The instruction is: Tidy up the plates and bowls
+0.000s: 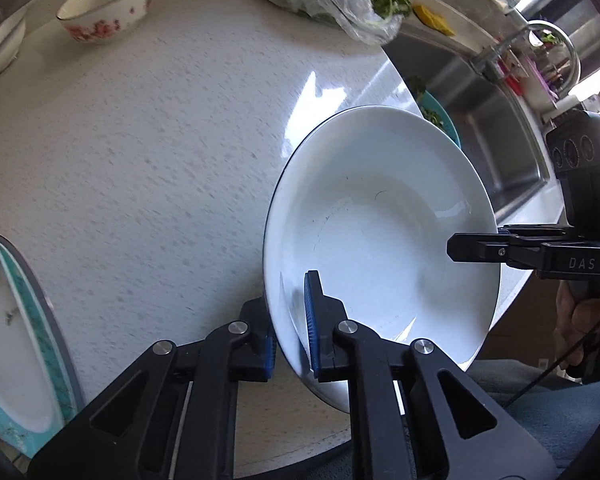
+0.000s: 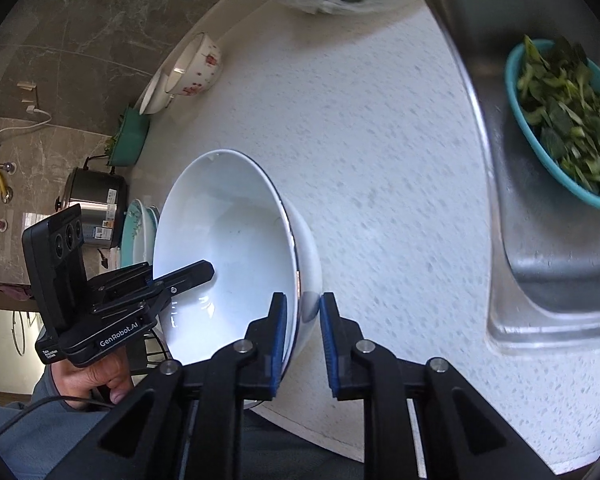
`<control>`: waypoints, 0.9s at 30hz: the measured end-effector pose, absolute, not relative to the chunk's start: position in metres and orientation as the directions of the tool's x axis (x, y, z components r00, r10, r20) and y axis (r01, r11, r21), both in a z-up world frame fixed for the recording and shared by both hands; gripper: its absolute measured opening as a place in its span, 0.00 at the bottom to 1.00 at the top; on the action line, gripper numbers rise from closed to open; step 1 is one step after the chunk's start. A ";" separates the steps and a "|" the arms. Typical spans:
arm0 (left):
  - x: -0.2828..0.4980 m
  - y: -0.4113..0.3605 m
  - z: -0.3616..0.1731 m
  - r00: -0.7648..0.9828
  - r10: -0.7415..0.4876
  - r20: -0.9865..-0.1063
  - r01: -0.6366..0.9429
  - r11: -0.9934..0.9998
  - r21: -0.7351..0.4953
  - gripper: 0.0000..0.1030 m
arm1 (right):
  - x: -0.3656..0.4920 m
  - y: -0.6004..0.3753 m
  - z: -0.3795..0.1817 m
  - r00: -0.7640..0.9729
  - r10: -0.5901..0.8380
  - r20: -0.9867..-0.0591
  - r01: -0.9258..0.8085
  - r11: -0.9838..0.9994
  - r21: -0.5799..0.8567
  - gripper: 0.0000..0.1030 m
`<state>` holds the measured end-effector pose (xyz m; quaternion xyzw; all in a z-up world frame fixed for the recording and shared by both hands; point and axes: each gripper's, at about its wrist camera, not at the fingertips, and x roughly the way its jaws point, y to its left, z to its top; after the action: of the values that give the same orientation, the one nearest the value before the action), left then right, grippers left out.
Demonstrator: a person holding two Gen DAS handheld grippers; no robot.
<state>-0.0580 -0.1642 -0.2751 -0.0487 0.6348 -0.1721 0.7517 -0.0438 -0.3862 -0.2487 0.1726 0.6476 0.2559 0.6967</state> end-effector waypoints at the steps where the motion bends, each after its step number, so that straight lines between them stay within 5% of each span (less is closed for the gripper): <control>1: -0.054 -0.160 -0.271 0.142 -0.315 -0.938 0.192 0.939 -0.286 0.10 | -0.038 -0.380 -0.244 0.031 0.581 -0.813 -0.147 0.807 0.571 0.19; 27: 0.027 -0.081 -0.308 0.132 -0.281 -0.951 0.046 0.960 -0.277 0.10 | 0.048 -0.302 -0.273 -0.058 0.576 -0.815 -0.173 0.798 0.577 0.19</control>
<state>0.0267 -0.0808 -0.3077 -0.0903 0.6495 -0.1096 0.7470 0.0482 -0.3016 -0.2728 0.1500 0.6713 0.2799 0.6697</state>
